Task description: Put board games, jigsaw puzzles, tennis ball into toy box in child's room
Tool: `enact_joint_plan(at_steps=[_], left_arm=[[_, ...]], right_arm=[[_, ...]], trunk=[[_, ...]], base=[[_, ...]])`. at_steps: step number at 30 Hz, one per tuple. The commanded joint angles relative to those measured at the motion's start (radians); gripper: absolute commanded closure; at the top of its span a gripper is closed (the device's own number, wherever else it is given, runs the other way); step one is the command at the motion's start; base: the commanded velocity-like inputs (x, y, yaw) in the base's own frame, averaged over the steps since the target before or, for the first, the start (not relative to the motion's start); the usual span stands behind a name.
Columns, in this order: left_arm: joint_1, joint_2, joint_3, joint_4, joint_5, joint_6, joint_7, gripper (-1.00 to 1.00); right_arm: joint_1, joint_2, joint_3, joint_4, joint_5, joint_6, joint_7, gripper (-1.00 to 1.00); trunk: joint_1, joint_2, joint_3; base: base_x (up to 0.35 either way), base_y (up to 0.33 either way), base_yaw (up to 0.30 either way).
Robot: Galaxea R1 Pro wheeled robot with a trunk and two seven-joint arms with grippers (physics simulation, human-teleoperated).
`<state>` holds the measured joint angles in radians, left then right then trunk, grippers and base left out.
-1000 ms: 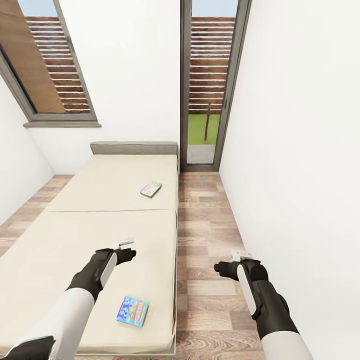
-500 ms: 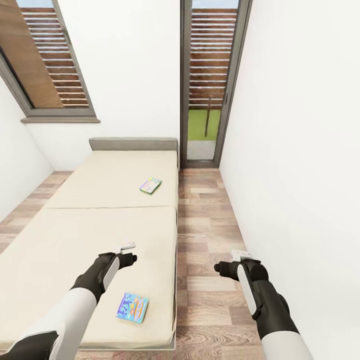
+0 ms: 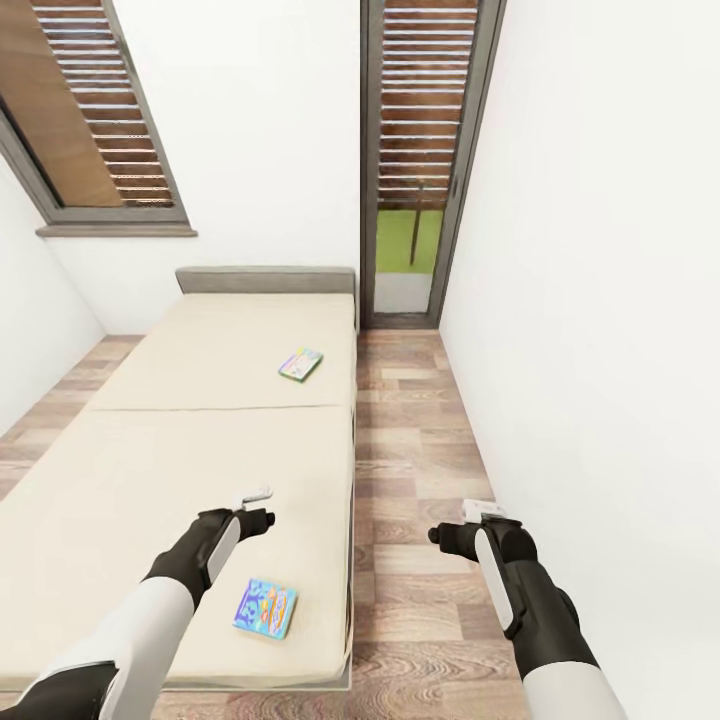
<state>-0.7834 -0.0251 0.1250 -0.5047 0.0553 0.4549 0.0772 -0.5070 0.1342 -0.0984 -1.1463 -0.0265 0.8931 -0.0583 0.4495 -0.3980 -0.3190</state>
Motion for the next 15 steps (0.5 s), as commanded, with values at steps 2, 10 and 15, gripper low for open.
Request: enact_joint_plan(at_steps=[2,10,15], left_arm=[[0.000,-0.001,0.004,0.004,0.006,0.001,0.004,-1.00],[0.000,-0.001,0.004,0.014,0.006,-0.022,0.004,-1.00],[0.000,-0.001,0.004,0.015,0.006,-0.026,0.004,-1.00]], right_arm=[[-0.001,0.001,-0.001,-0.001,-0.003,0.004,-0.005,-1.00],[-0.001,0.001,-0.001,-0.001,-0.001,0.004,-0.005,-1.00],[-0.001,0.001,-0.001,-0.001,-0.001,0.004,-0.005,-1.00]], trunk=[[0.001,-0.002,-0.005],[0.001,-0.002,-0.018],[0.001,-0.002,-0.026]], base=[[0.000,0.000,0.000],[0.000,0.000,0.000],[0.000,0.000,0.000]])
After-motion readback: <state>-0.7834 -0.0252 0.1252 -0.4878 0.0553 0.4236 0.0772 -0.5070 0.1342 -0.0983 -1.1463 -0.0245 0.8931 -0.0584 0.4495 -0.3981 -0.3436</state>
